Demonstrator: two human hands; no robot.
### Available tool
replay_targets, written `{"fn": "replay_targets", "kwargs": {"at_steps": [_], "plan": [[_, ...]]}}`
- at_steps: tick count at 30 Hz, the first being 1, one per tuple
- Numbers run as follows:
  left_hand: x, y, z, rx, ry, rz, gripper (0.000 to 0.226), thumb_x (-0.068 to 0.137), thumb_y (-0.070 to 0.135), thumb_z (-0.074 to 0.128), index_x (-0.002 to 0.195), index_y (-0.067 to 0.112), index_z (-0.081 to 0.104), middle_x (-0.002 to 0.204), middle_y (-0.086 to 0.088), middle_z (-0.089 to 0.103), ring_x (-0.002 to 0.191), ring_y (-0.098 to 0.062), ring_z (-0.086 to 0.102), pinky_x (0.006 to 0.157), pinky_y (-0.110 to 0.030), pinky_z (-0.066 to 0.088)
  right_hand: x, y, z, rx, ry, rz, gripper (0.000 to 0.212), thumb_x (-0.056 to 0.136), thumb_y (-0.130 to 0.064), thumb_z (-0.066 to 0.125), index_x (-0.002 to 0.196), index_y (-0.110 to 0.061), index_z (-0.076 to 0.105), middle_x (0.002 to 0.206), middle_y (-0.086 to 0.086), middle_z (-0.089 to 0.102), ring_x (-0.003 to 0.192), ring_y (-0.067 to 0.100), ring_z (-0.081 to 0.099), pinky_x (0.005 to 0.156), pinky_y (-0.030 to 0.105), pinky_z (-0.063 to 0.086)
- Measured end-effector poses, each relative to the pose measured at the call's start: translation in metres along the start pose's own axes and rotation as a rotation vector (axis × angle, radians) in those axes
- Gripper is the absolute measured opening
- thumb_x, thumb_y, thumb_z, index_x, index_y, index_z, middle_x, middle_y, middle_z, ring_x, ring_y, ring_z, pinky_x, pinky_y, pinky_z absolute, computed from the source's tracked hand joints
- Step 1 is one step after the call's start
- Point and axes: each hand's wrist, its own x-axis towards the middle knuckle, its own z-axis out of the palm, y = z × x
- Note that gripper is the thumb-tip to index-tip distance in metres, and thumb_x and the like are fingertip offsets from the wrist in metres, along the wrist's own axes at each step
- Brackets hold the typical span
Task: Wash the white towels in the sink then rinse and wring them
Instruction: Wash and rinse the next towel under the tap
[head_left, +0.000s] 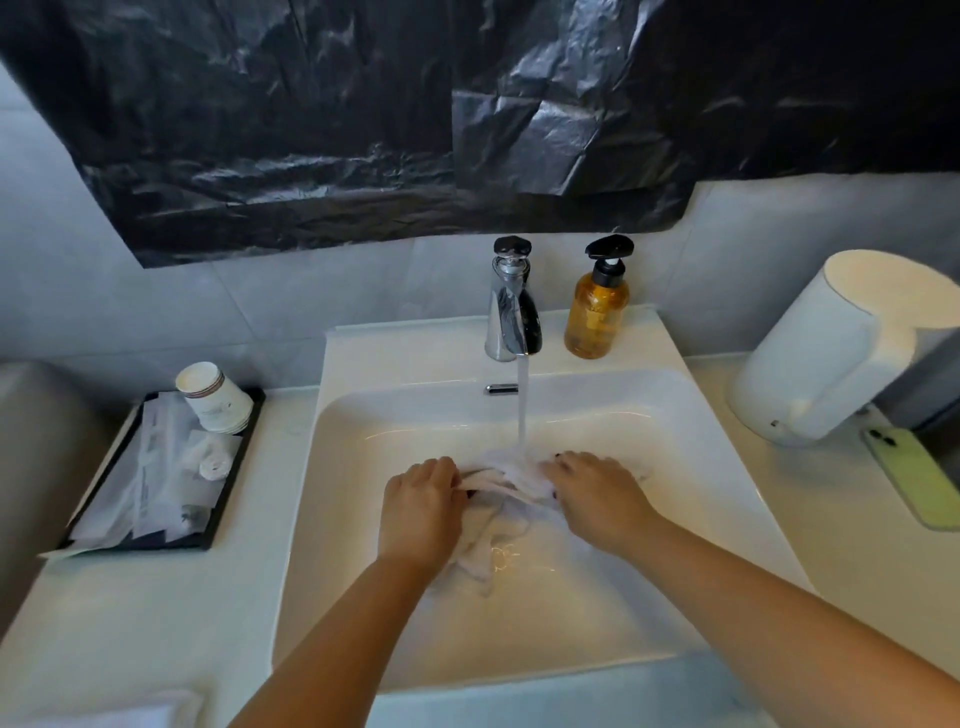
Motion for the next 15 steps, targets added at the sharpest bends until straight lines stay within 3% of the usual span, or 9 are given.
{"fn": "replay_targets", "kwargs": {"at_steps": [2,5,6,8,12,15], "plan": [[0.007,0.012,-0.016,-0.087,-0.036,-0.034,0.017,0.097,0.024,0.043,0.086,0.014,0.051,0.072,-0.003,0.06,0.065,-0.027,0.056,0.057,-0.033,0.038,0.005,0.0,-0.018,0.113,-0.001,0.044,0.031,0.09,-0.015,0.051,0.121,-0.015,0.057,0.119,0.004,0.057,0.111,0.026,0.055,0.084,0.033,0.041],[0.014,0.035,-0.035,-0.204,-0.107,-0.048,0.014,0.102,0.025,0.042,0.092,0.016,0.044,0.077,-0.002,0.058,0.071,-0.025,0.054,0.062,-0.035,0.04,0.007,-0.012,-0.044,0.556,0.005,0.107,0.05,0.087,-0.019,0.059,0.135,-0.015,0.047,0.137,-0.004,0.041,0.127,0.014,0.04,0.102,0.026,0.037],[0.017,0.044,-0.041,-0.235,-0.107,-0.025,0.012,0.101,0.022,0.043,0.091,0.016,0.043,0.078,-0.003,0.059,0.071,-0.025,0.053,0.062,-0.035,0.04,0.008,-0.021,-0.051,0.64,-0.018,0.079,0.055,0.083,-0.021,0.063,0.135,-0.017,0.045,0.135,-0.005,0.041,0.124,0.013,0.041,0.102,0.028,0.039],[0.023,0.059,-0.055,-0.296,-0.097,0.012,0.011,0.1,0.018,0.044,0.09,0.014,0.044,0.08,-0.005,0.061,0.073,-0.024,0.053,0.063,-0.036,0.041,0.008,-0.037,-0.056,0.607,-0.011,0.04,0.044,0.081,-0.023,0.066,0.121,-0.017,0.049,0.123,-0.001,0.047,0.113,0.017,0.048,0.093,0.035,0.046],[0.039,0.076,-0.096,-0.341,-0.034,0.102,0.01,0.103,0.024,0.045,0.093,0.02,0.043,0.079,-0.001,0.062,0.072,-0.023,0.057,0.064,-0.036,0.046,0.005,-0.035,-0.067,0.655,0.23,0.098,0.014,0.094,-0.022,0.057,0.102,-0.012,0.061,0.101,0.003,0.059,0.099,0.02,0.054,0.081,0.036,0.047],[0.052,0.084,-0.131,-0.343,0.007,0.125,0.01,0.1,0.03,0.05,0.092,0.026,0.045,0.081,-0.004,0.066,0.077,-0.027,0.06,0.07,-0.041,0.051,-0.003,-0.016,-0.084,0.651,0.294,0.129,0.023,0.1,-0.026,0.051,0.098,-0.01,0.069,0.096,0.005,0.063,0.093,0.021,0.054,0.078,0.033,0.044]]}}
